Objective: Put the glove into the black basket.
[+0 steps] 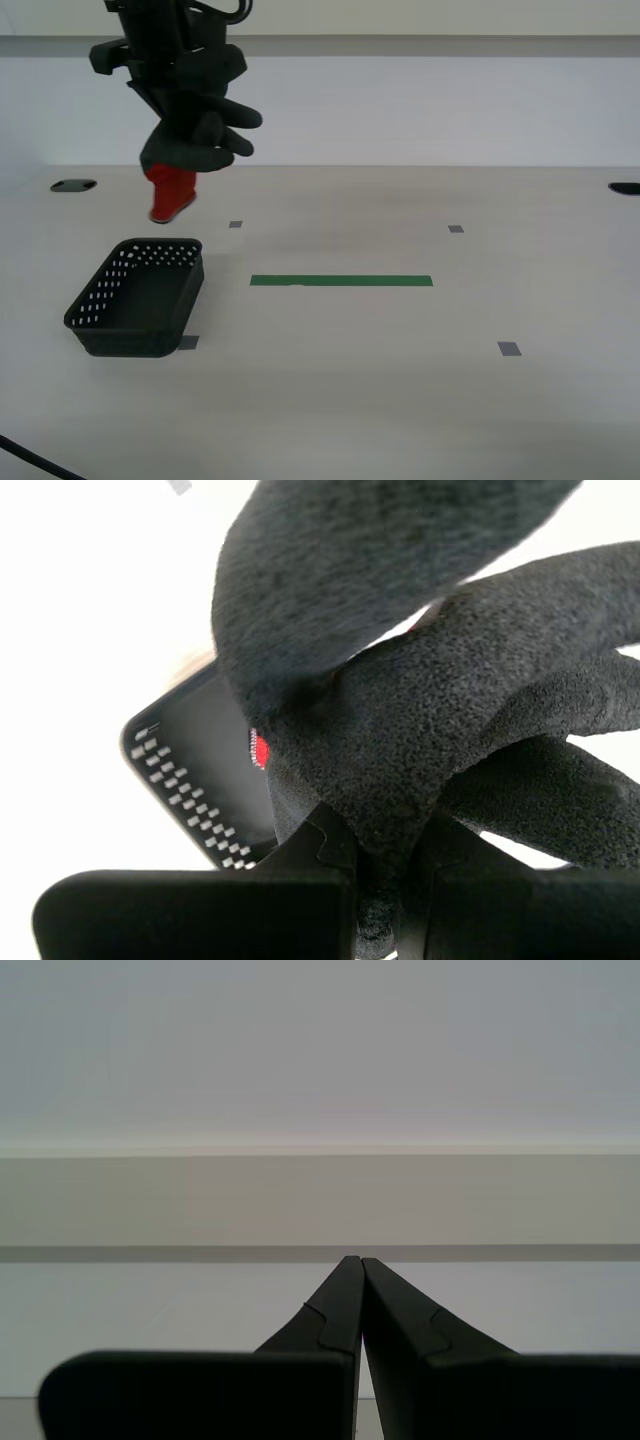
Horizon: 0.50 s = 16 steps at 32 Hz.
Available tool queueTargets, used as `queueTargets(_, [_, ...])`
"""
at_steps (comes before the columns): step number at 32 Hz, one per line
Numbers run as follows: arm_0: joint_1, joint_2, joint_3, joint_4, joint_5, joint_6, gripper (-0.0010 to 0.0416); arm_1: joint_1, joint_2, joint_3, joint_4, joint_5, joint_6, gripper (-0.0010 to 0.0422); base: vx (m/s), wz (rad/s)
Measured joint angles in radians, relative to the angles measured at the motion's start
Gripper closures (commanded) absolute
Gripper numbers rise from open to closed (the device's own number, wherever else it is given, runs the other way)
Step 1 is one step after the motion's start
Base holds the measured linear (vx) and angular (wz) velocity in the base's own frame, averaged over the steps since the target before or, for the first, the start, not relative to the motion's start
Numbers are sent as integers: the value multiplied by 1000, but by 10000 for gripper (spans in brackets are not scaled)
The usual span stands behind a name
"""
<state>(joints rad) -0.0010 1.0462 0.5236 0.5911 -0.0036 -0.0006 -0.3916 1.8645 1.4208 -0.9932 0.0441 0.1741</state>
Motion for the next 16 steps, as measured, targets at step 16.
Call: queueTargets(16, [1,0,0,0,0,0,405,257,-2,-256,167,-11,24,413,0,0])
